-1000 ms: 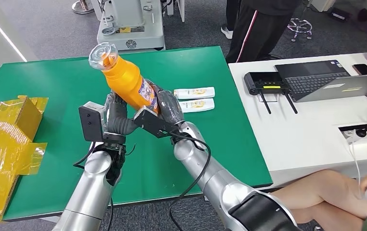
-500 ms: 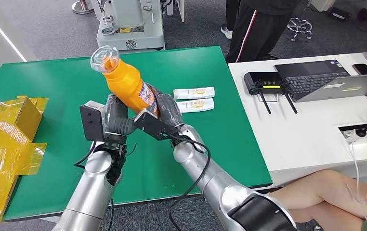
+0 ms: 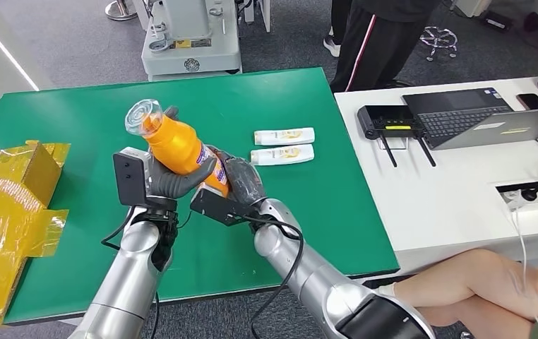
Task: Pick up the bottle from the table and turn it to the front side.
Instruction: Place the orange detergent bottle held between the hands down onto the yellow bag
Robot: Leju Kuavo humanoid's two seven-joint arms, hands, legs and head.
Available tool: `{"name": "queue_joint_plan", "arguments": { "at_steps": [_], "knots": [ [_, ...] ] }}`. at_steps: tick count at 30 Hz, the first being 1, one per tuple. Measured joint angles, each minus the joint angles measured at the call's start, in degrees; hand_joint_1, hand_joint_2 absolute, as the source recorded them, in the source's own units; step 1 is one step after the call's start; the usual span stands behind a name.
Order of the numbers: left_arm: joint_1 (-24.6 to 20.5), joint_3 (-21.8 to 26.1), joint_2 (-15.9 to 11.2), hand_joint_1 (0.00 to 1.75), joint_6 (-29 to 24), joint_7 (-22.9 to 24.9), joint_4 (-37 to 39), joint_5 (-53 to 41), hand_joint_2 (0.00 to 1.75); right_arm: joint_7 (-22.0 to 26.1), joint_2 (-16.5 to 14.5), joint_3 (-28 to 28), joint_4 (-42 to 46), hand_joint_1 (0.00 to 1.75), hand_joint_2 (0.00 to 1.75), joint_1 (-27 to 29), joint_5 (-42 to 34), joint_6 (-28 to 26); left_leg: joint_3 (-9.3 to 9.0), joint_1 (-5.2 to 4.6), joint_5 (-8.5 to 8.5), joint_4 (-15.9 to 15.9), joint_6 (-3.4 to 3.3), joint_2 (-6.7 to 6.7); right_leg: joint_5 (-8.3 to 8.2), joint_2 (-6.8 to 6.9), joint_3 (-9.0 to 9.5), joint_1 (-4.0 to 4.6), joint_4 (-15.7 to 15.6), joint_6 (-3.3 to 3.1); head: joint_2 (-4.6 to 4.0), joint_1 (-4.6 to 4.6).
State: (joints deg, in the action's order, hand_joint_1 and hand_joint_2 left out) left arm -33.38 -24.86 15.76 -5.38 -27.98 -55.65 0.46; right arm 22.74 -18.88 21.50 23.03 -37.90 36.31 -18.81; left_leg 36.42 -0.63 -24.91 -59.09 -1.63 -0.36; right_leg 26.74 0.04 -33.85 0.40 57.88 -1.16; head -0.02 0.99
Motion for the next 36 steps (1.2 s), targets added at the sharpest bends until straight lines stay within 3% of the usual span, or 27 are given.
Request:
{"name": "queue_joint_plan", "arguments": {
  "at_steps": [12, 13, 16, 17, 36],
  "knots": [
    [0.19, 0.05, -0.52, 0.00, -0.09, 0.00, 0.54, -0.08, 1.75, -0.80, 0.99, 0.40, -0.19, 1.75, 1.75, 0.51, 2.60, 0.12, 0.00, 0.00, 0.00, 0.00, 0.00, 0.00, 0.00, 0.00, 0.00, 0.00, 0.00, 0.00, 0.00, -0.01],
    [0.26, 0.07, -0.62, 0.35, -0.13, 0.00, 0.54, -0.07, 1.75, -0.99, 1.15, 0.46, -0.19, 1.75, 1.75, 0.51, 3.19, 0.11, 0.00, 0.00, 0.00, 0.00, 0.00, 0.00, 0.00, 0.00, -0.01, 0.00, 0.00, 0.00, 0.00, -0.01],
    [0.46, 0.11, -0.84, 1.66, -0.09, 0.00, 0.64, -0.01, 1.75, -1.40, 1.63, 0.69, -0.19, 1.75, 1.75, 0.47, 4.33, 0.01, 0.00, 0.00, 0.00, 0.00, 0.00, 0.00, 0.00, 0.00, -0.01, 0.00, 0.00, 0.00, 0.00, -0.01],
    [0.48, 0.12, -0.90, 1.75, 0.02, 0.00, 0.74, 0.04, 1.75, -1.50, 1.75, 0.76, -0.19, 1.75, 1.75, 0.42, 4.48, -0.06, 0.00, 0.00, 0.00, 0.00, 0.00, 0.00, 0.00, 0.00, -0.01, 0.00, 0.00, 0.00, 0.00, -0.01],
    [0.30, 0.51, -1.22, 1.75, 1.27, 0.04, 2.26, 2.15, 1.75, -1.67, 2.54, 0.91, -0.19, 1.75, 1.75, 0.59, 6.25, -3.72, 0.01, 0.00, 0.00, 0.00, 0.00, 0.01, 0.00, 0.00, -0.02, 0.00, 0.00, 0.00, 0.00, -0.01]
  ]
}}
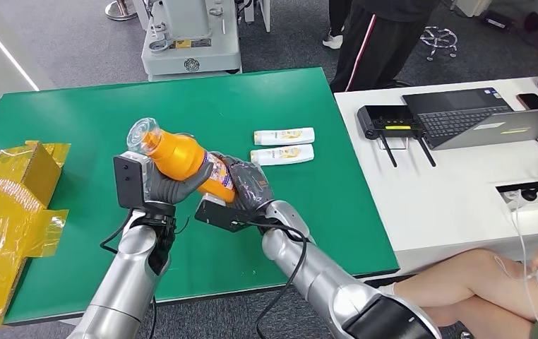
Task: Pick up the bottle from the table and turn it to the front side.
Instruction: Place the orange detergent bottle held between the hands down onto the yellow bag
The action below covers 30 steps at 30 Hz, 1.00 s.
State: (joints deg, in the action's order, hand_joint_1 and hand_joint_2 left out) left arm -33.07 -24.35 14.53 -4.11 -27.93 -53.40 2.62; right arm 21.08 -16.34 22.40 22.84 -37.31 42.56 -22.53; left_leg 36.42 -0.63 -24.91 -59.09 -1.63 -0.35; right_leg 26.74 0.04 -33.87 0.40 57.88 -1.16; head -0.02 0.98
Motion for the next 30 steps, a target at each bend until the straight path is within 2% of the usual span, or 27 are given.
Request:
{"name": "queue_joint_plan", "arguments": {
  "at_steps": [10, 11, 14, 15, 22, 30],
  "knots": [
    [0.21, 0.04, -0.20, 1.75, -0.05, -0.69, 0.48, 0.42, 1.75, -0.47, 0.02, 0.00, 0.00, 1.75, 1.75, 0.37, 1.15, -1.09, 0.00, 0.00, 0.00, 0.00, 0.00, 0.00, 0.00, 0.00, 0.00, 0.00, 0.00, 0.00, 0.00, 0.00],
    [0.28, 0.06, -0.21, 1.75, -0.08, -0.76, 0.48, 0.42, 1.75, -0.47, 0.03, -0.01, 0.00, 1.53, 1.75, 0.40, 1.30, -1.20, 0.00, 0.00, 0.00, 0.00, 0.00, 0.00, 0.00, 0.00, 0.00, 0.00, 0.00, 0.00, 0.00, 0.00],
    [0.52, 0.22, -0.22, 1.75, -0.13, -0.82, 0.46, 0.37, 1.75, -0.27, 0.08, -0.03, 0.00, 0.22, 1.75, 0.63, 1.59, -1.52, 0.00, 0.00, 0.00, 0.00, 0.00, 0.00, 0.00, 0.00, 0.00, 0.00, 0.00, 0.00, 0.00, 0.01],
    [0.58, 0.34, -0.22, 1.75, -0.18, -0.82, 0.46, 0.26, 1.75, -0.11, 0.09, -0.03, 0.00, 0.00, 1.75, 0.78, 1.79, -1.77, 0.00, 0.00, 0.00, 0.00, 0.00, 0.00, 0.00, 0.00, 0.00, 0.00, 0.00, 0.00, 0.00, 0.00],
    [0.54, 2.13, -0.74, 1.75, -1.03, -0.79, 0.46, -0.67, 1.75, 2.38, 0.24, -0.09, 0.42, 0.00, 1.75, 2.05, 1.58, -4.14, 0.00, 0.00, 0.00, 0.00, 0.00, 0.01, 0.00, -0.01, 0.00, 0.00, 0.00, 0.00, 0.00, 0.00],
    [0.54, 3.16, -0.96, 1.75, -1.07, -0.79, 0.44, -0.80, 1.75, 2.63, 0.28, -0.14, 0.93, 0.00, 1.75, 2.09, 1.22, -4.40, 0.00, 0.00, 0.00, 0.00, 0.00, 0.01, 0.00, -0.01, 0.01, 0.00, 0.00, 0.00, 0.00, 0.00]
  ]
}}
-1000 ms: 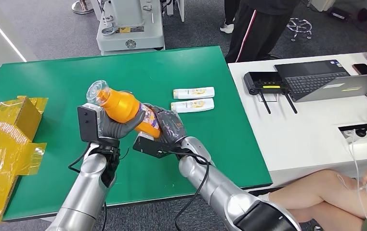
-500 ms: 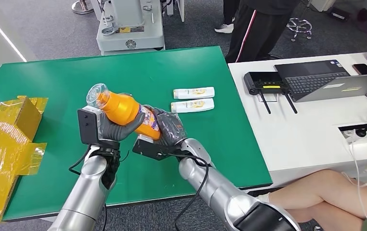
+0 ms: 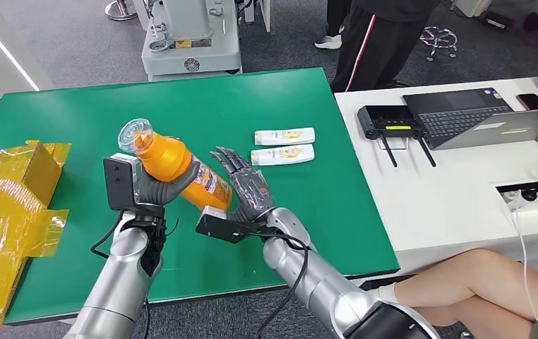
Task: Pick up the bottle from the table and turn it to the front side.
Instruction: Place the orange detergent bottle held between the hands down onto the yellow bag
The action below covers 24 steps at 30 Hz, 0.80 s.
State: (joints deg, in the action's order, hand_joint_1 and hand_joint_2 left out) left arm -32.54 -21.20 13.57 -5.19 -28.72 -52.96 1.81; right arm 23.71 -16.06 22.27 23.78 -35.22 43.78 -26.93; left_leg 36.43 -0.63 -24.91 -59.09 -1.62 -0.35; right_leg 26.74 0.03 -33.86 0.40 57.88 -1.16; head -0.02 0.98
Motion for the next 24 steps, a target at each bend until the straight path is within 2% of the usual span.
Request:
{"name": "queue_joint_plan", "arguments": {
  "at_steps": [6, 12, 17, 24],
  "knots": [
    [0.02, 0.37, -0.25, 1.75, -0.24, -0.01, 0.00, -0.42, 1.75, 3.16, 0.00, -0.65, 2.04, 0.00, 1.75, 0.42, -2.47, -0.29, 0.00, 0.00, 0.00, 0.00, 0.00, 0.00, 0.00, 0.00, 0.00, 0.00, 0.00, 0.00, 0.00, 0.00],
    [0.26, 1.79, -0.85, 1.75, -1.00, -0.34, 0.00, -1.04, 1.75, 5.73, -0.02, -0.68, 9.68, 0.00, 1.75, 3.56, -6.59, 0.36, 0.00, 0.01, 0.00, 0.01, 0.00, -0.01, 0.00, 0.01, 0.00, 0.01, 0.01, 0.00, 0.00, 0.00],
    [1.04, 2.91, -1.75, 1.75, -2.48, -0.92, -0.26, -1.15, 1.75, 6.13, 0.11, 1.12, 21.49, 0.00, 1.75, 9.06, -11.50, 0.43, 0.01, 0.01, -0.01, 0.02, 0.01, 0.00, 0.02, 0.00, -0.01, 0.01, 0.01, -0.02, 0.00, 0.01],
    [2.39, 3.83, -3.62, 1.75, -4.35, -1.05, -1.46, -0.61, 1.75, 6.28, 2.18, 6.42, 44.21, 0.00, 1.75, 18.41, -20.64, 1.65, 0.04, 0.01, -0.01, 0.03, 0.01, 0.01, 0.04, 0.00, -0.05, 0.01, 0.00, -0.03, 0.00, 0.00]
  ]
}}
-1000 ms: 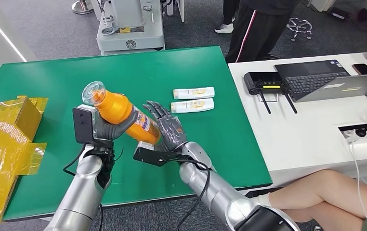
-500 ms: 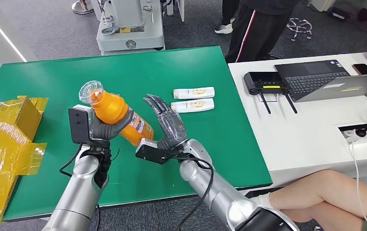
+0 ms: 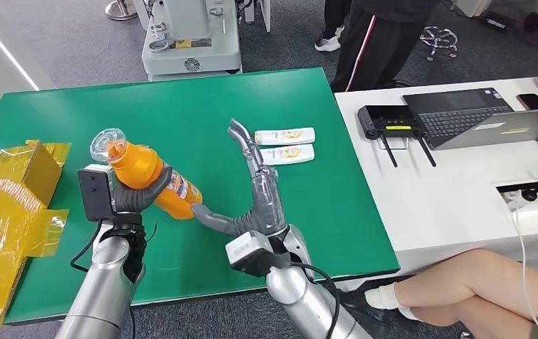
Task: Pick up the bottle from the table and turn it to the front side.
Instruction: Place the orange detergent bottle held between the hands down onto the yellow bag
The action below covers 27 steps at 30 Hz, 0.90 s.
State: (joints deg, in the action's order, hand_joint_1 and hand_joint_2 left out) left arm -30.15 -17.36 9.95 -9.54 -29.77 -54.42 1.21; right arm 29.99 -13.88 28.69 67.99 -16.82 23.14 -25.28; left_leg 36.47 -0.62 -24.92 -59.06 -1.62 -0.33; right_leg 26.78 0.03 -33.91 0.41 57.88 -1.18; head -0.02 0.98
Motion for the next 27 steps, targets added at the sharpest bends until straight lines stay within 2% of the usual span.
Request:
{"name": "queue_joint_plan", "arguments": {
  "at_steps": [6, 11, 18, 23, 27],
  "knots": [
    [0.42, 1.48, -2.23, 1.75, -2.86, 0.26, -2.64, -2.61, 1.75, 3.47, 1.88, 4.52, 13.27, 0.00, 1.75, 6.26, -4.41, 0.40, 0.01, 0.00, 0.00, 0.00, 0.00, 0.10, -0.02, -0.12, -0.02, 0.00, 0.00, -0.02, 0.00, 0.01],
    [-2.55, 2.94, -6.10, 1.75, -3.35, 2.61, -7.22, -8.97, 1.75, 3.60, 2.37, 6.34, 15.77, 0.00, 1.75, 8.56, -5.73, 2.04, 0.01, 0.07, 0.04, 0.00, 0.06, 0.12, -0.05, -0.13, -0.04, 0.06, 0.01, -0.05, 0.00, 0.01],
    [-10.50, 3.49, -14.20, 1.75, -2.22, 1.60, -8.52, -23.12, 1.75, 3.46, 2.49, 6.44, 16.83, 0.00, 1.75, 9.49, -6.97, 3.71, -0.02, 0.13, 0.06, 0.00, 0.10, 0.27, -0.09, -0.25, -0.04, 0.12, 0.06, -0.11, 0.00, 0.01],
    [-13.07, 3.17, -20.40, 1.75, 0.43, -1.35, -7.38, -31.72, 1.75, 3.78, 2.75, 6.44, 16.84, 0.00, 1.75, 9.95, -7.60, 4.11, -0.02, 0.14, 0.06, 0.01, 0.10, 0.31, -0.08, -0.29, -0.07, 0.13, 0.06, -0.12, 0.00, 0.01],
    [-13.42, 1.91, -25.05, 1.75, 3.30, -2.09, -5.96, -35.87, 1.75, 3.92, 2.85, 6.44, 16.84, 0.00, 1.75, 10.21, -8.15, 4.12, -0.01, 0.14, 0.04, 0.03, 0.13, 0.35, -0.06, -0.35, -0.09, 0.13, 0.06, -0.15, 0.00, 0.03]
  ]
}}
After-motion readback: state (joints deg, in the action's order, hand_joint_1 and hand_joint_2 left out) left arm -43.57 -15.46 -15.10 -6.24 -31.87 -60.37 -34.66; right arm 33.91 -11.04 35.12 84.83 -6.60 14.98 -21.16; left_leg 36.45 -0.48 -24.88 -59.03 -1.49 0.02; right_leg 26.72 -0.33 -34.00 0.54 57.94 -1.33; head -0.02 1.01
